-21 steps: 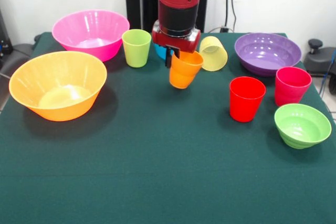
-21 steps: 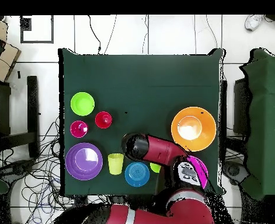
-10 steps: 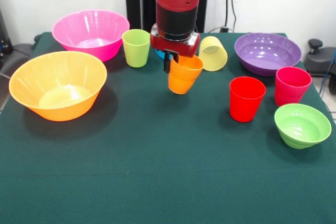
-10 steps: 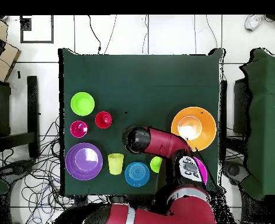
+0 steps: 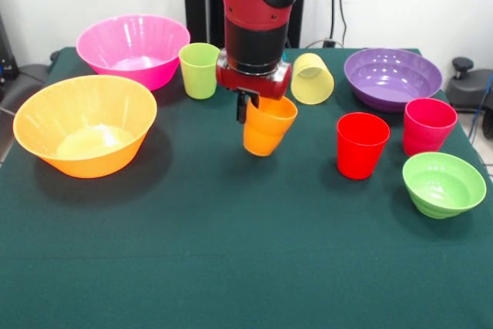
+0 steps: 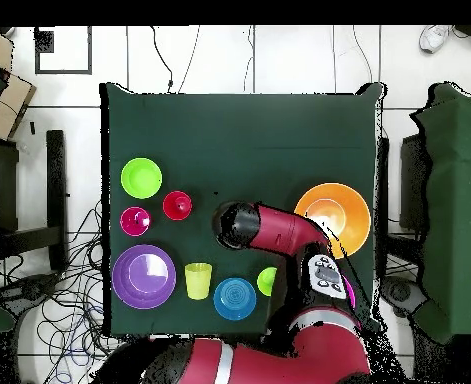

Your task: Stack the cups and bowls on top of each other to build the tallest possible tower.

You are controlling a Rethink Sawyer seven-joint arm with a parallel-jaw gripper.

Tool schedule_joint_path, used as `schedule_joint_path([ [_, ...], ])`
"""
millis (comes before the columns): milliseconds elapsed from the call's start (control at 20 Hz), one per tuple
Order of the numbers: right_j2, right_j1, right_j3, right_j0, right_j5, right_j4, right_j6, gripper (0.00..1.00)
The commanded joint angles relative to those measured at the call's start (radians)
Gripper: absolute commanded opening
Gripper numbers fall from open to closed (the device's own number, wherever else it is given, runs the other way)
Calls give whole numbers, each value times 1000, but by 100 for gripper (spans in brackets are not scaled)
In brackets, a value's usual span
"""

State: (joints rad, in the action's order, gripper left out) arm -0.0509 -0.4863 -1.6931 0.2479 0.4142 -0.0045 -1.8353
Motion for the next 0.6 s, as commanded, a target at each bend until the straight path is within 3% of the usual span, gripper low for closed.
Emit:
schedule_joint_path([
  [50, 132, 94, 162, 26, 129, -31, 42, 0],
  [300, 170, 86, 167, 60, 161, -24, 63, 0],
  [600, 232, 103, 142, 130, 129, -39, 90, 0],
])
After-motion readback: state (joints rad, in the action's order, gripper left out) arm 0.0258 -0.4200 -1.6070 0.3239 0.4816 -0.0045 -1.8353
